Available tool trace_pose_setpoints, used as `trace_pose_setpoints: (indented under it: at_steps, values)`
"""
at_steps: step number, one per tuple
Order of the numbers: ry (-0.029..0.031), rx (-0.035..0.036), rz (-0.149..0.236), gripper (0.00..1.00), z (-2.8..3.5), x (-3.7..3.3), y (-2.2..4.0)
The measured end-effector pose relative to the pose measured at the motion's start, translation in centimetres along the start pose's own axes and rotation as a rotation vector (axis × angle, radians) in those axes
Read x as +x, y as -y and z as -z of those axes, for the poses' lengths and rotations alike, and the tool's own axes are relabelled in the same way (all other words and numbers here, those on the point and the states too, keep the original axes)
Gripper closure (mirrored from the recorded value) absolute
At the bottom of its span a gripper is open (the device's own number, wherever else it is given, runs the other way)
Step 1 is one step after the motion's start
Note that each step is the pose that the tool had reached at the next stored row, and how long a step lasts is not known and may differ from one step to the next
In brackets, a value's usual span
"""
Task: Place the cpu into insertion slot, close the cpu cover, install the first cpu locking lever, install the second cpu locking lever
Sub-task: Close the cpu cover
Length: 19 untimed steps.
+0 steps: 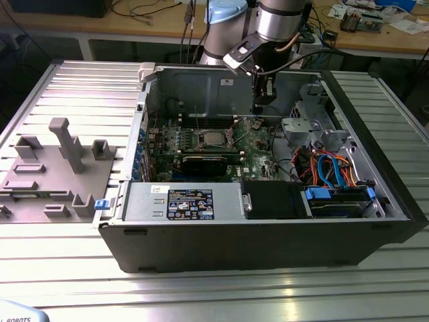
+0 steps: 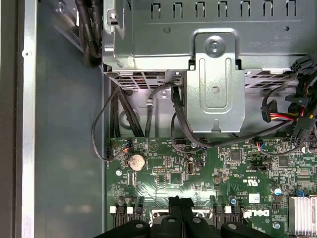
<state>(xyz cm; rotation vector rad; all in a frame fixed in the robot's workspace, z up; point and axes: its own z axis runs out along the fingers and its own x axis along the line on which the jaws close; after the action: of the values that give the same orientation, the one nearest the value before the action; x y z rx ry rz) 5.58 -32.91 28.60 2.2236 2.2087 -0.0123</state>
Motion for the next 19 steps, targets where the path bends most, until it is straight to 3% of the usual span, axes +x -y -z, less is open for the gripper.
trace_pose_setpoints:
  at_steps: [19]
  values:
    - [0.0000,0.0000,0.000,0.89,-0.09,0.01,-1.04]
